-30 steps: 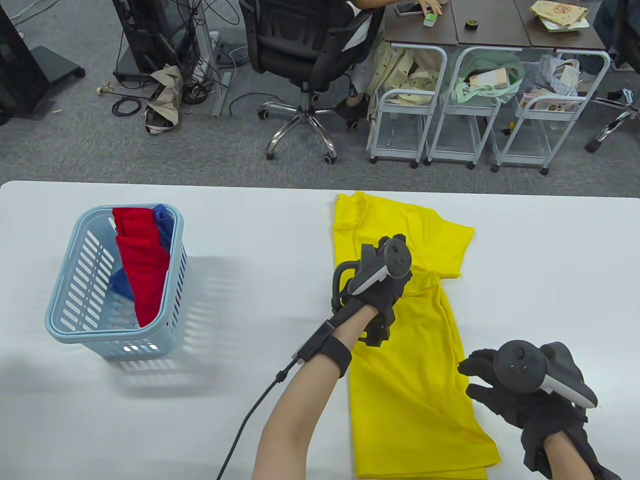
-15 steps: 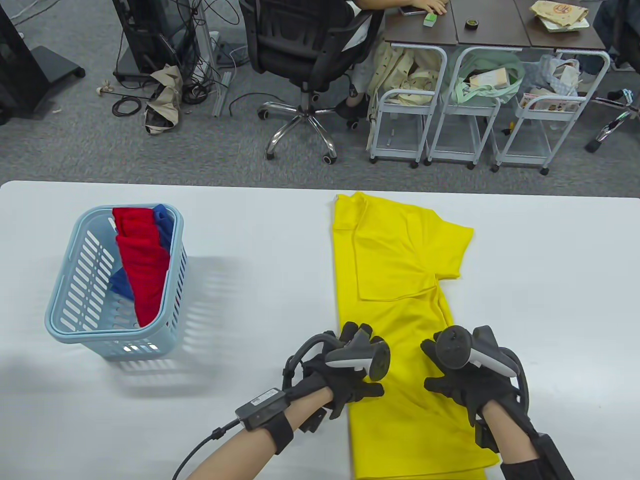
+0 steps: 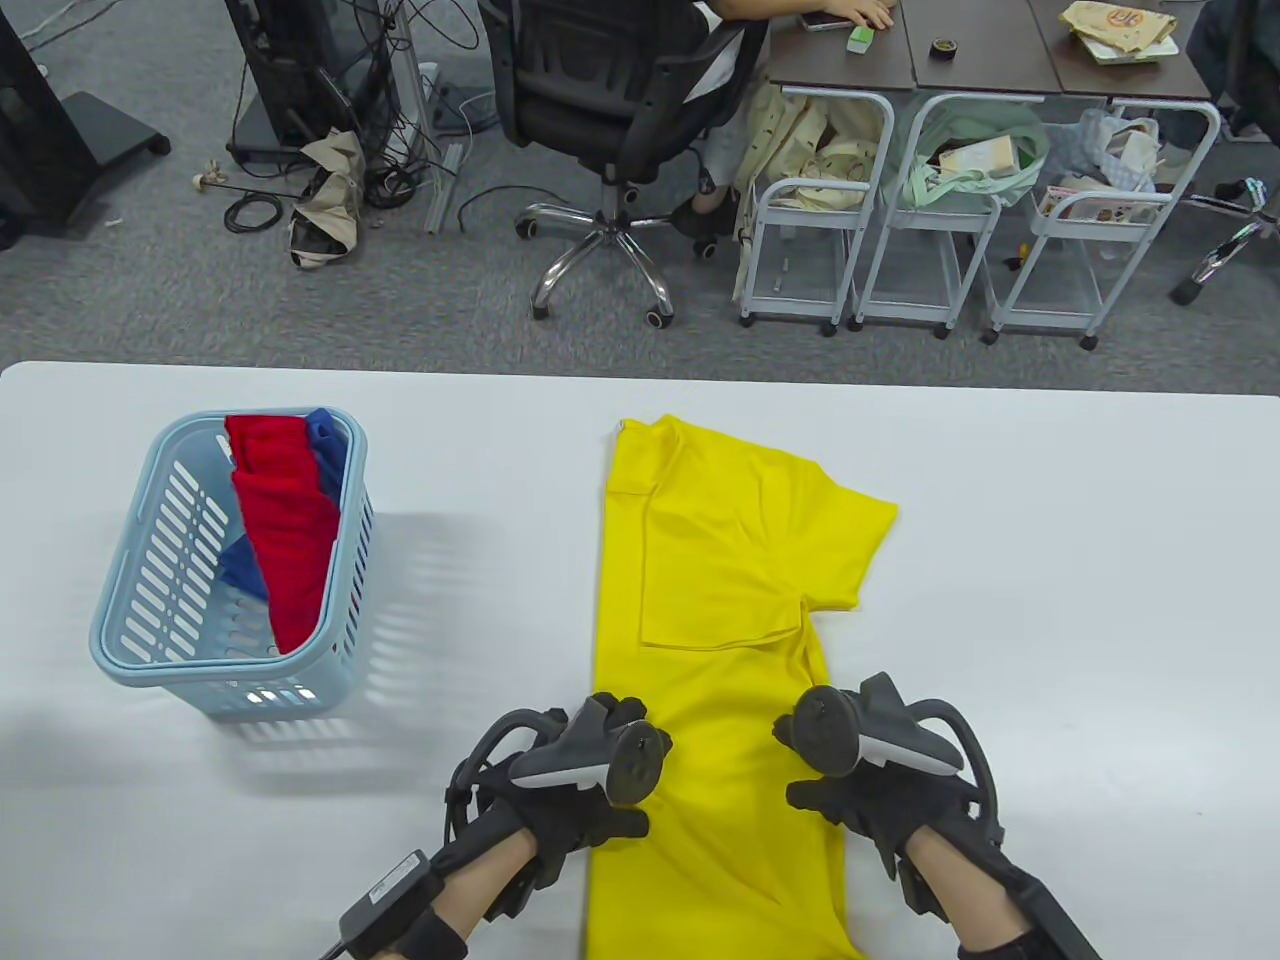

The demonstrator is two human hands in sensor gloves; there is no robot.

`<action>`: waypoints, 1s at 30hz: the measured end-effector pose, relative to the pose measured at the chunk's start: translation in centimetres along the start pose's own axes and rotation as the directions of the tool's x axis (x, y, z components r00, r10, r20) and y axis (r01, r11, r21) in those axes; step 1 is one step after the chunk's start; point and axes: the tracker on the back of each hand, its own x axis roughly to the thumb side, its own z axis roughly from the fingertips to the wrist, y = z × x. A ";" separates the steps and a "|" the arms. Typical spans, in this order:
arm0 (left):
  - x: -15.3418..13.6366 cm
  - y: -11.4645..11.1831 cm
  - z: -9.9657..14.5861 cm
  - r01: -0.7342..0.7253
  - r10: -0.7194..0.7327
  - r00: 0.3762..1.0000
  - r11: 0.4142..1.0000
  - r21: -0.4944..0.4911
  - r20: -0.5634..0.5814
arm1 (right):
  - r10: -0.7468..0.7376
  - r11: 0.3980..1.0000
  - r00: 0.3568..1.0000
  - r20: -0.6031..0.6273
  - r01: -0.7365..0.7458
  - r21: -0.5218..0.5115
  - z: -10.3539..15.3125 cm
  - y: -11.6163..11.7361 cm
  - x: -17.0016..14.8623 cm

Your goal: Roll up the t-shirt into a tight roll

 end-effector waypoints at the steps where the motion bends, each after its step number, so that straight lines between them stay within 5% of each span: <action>1: -0.1 0.0 -0.1 -0.034 0.034 0.999 0.999 0.016 -0.008 | -0.009 1.000 1.000 0.002 0.009 0.003 -0.5 0.0 0.3; 5: -0.6 -1.9 -1.4 -0.080 0.073 0.995 0.993 -0.091 -0.071 | -0.041 0.995 0.999 -0.004 0.042 0.086 -3.1 1.6 1.3; 10: -0.1 -2.0 -0.7 -0.013 0.008 0.999 0.990 -0.143 -0.033 | 0.025 0.996 1.000 0.011 -0.026 0.088 -2.3 2.3 1.3; 17: 0.2 -2.9 -0.1 0.025 -0.026 1.000 0.985 -0.169 -0.001 | -0.004 1.000 0.999 0.051 0.002 0.023 -1.6 -1.3 1.4; 23: 0.3 -3.5 -0.7 -0.019 0.026 0.999 0.975 -0.221 0.025 | 0.063 0.997 0.998 -0.026 -0.064 -0.038 -6.0 -6.6 3.0; 30: 0.2 -3.6 -0.7 -0.025 0.032 0.999 0.964 -0.265 0.020 | 0.143 0.988 0.989 -0.026 -0.141 0.067 -12.0 -6.1 6.2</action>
